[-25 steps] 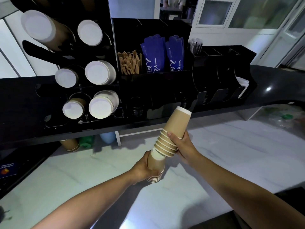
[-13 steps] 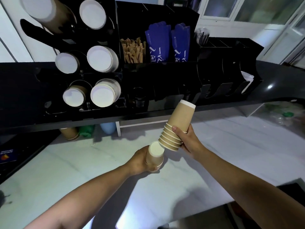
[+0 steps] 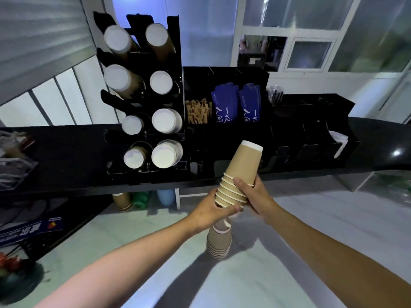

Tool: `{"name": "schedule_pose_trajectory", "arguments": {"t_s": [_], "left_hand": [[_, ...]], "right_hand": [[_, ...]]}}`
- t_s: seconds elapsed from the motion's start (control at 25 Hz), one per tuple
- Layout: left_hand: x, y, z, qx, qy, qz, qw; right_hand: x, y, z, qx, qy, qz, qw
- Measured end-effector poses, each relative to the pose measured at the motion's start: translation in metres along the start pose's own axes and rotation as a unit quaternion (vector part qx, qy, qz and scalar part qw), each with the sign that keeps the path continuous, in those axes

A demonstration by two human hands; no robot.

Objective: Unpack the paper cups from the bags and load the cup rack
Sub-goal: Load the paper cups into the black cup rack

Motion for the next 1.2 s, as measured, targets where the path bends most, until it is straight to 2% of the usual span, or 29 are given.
{"name": "schedule_pose_trajectory", "arguments": {"t_s": [0.24,0.4,0.52,0.68,0.8,1.2], "left_hand": [[0.033,0.014,0.004,0.016,-0.035,0.073,0.997],[0.032,0.023,0.003,0.048,-0.022,0.059,0.997],[0.035,0.023,-0.007,0.070,-0.020,0.024,0.997],[0.037,0.024,-0.015,0.010,0.011,-0.007,1.000],[0.031,0.021,-0.015,-0.016,0.036,-0.030,0.999],[0.004,0.007,-0.012,-0.079,0.113,-0.135,0.981]], "right_hand": [[-0.018,0.016,0.012,0.049,0.113,-0.067,0.990],[-0.017,0.018,0.021,0.080,0.096,-0.067,0.990],[-0.017,0.012,0.026,0.084,0.014,-0.031,0.996],[-0.015,0.008,0.028,0.015,-0.069,0.001,0.998],[-0.015,0.009,0.025,-0.012,-0.082,0.010,0.997],[-0.003,0.006,0.016,-0.036,-0.103,0.052,0.993]]}}
Point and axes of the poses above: each hand's wrist, its own y-axis away from the middle knuckle, its own z-axis out of the palm, x = y × z, the point moved 3 cm from there along -y, towards the middle knuckle, and after that the axes turned 7 degrees about y, right-handed, at the moved point
